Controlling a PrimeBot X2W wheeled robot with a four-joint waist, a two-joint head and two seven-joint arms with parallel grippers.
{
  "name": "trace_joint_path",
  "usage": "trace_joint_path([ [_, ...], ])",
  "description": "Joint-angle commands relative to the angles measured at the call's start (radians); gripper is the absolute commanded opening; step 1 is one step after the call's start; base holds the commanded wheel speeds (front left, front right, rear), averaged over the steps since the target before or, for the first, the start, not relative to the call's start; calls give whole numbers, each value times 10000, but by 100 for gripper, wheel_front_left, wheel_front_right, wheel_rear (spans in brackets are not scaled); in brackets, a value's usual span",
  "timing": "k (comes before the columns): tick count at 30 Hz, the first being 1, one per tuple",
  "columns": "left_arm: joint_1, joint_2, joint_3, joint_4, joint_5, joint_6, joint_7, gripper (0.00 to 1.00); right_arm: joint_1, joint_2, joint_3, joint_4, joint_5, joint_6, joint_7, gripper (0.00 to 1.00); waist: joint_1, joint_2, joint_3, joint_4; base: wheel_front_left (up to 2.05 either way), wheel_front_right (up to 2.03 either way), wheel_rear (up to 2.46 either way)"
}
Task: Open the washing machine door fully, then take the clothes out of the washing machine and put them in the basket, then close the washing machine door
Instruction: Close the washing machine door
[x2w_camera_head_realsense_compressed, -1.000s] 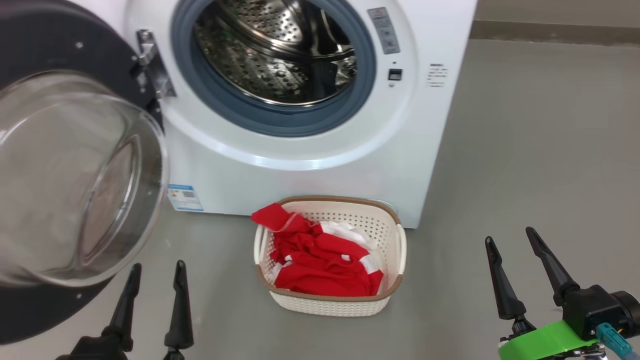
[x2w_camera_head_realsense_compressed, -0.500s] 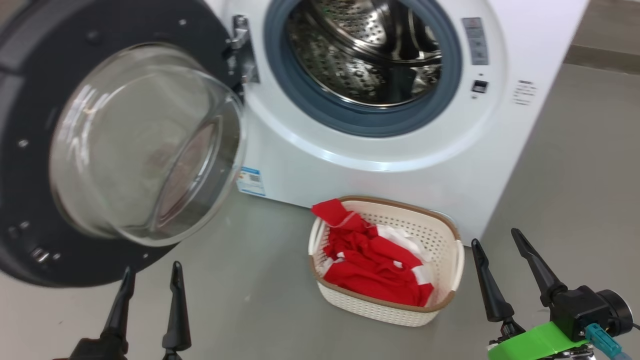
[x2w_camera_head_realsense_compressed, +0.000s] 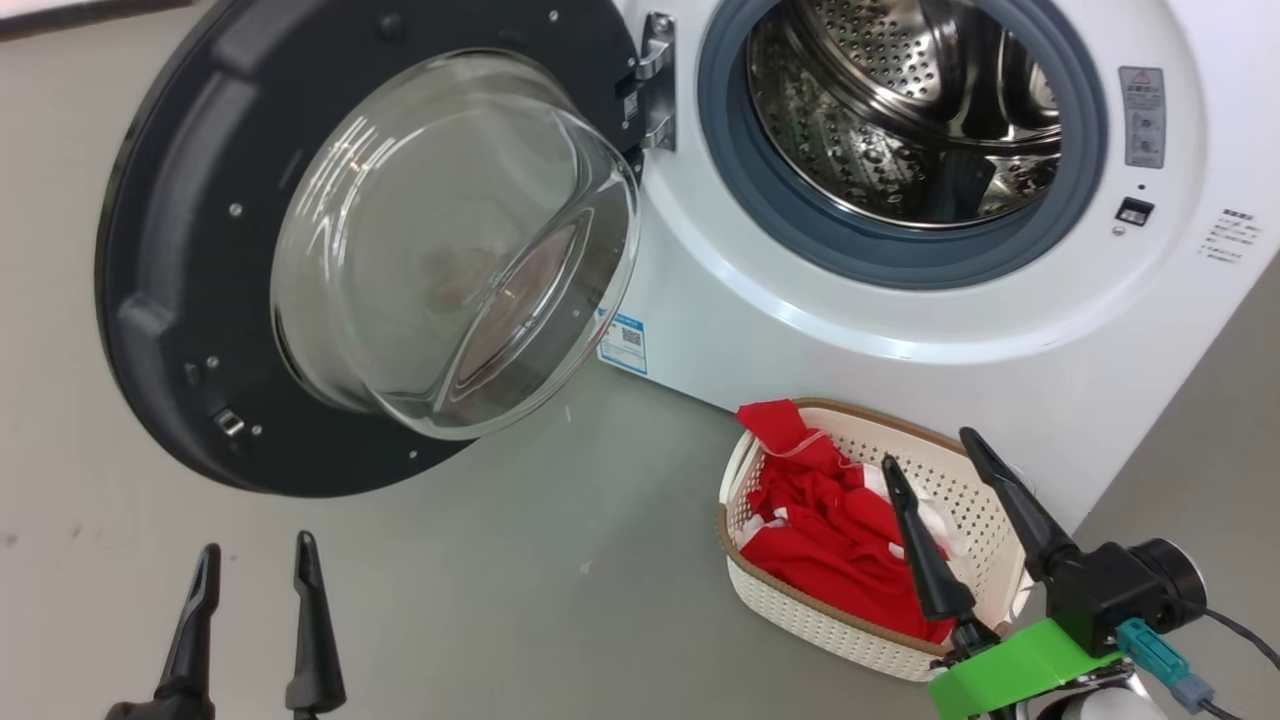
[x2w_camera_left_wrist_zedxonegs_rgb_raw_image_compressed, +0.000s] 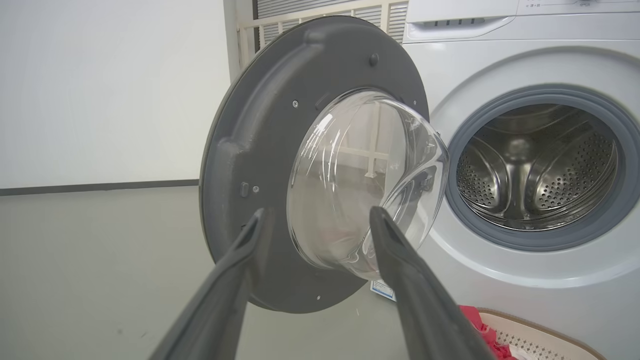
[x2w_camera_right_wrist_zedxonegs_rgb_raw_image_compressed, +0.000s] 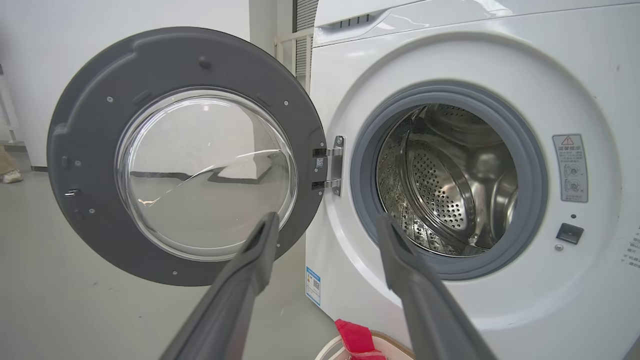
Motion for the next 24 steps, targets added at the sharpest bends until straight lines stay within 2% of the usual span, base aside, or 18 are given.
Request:
trace_joint_path([
  [1, -147, 90, 379, -397, 8, 90, -60, 100, -496, -96, 325, -139, 23, 46, -63, 100, 0, 0, 136, 121, 0, 0, 0],
  [12, 68, 47, 524, -559, -164, 238, -262, 100, -768, -96, 643, 101, 13, 46, -63, 100, 0, 0, 199, 152, 0, 0, 0],
  [13, 60, 50, 530, -557, -167, 245, -273, 73, -770, -96, 658, 117, 21, 46, -63, 100, 0, 0, 189, 146, 0, 0, 0],
  [14, 36, 48, 528, -584, -158, 255, -295, 27, -767, -96, 669, 131, 31, 46, -63, 100, 0, 0, 176, 138, 0, 0, 0],
  [15, 1, 47, 542, -631, -134, 280, -323, 0, -756, -96, 673, 140, 46, 46, -63, 100, 0, 0, 158, 128, 0, 0, 0],
  [21, -540, 111, 768, -828, -88, 336, -440, 0, -622, -96, 613, 150, 78, 46, -63, 100, 0, 0, 30, 46, 0, 0, 0],
  [24, -1053, 351, 870, -823, -120, 154, -461, 0, -504, -96, 552, 138, 153, 46, -63, 100, 0, 0, -69, -19, 0, 0, 0],
])
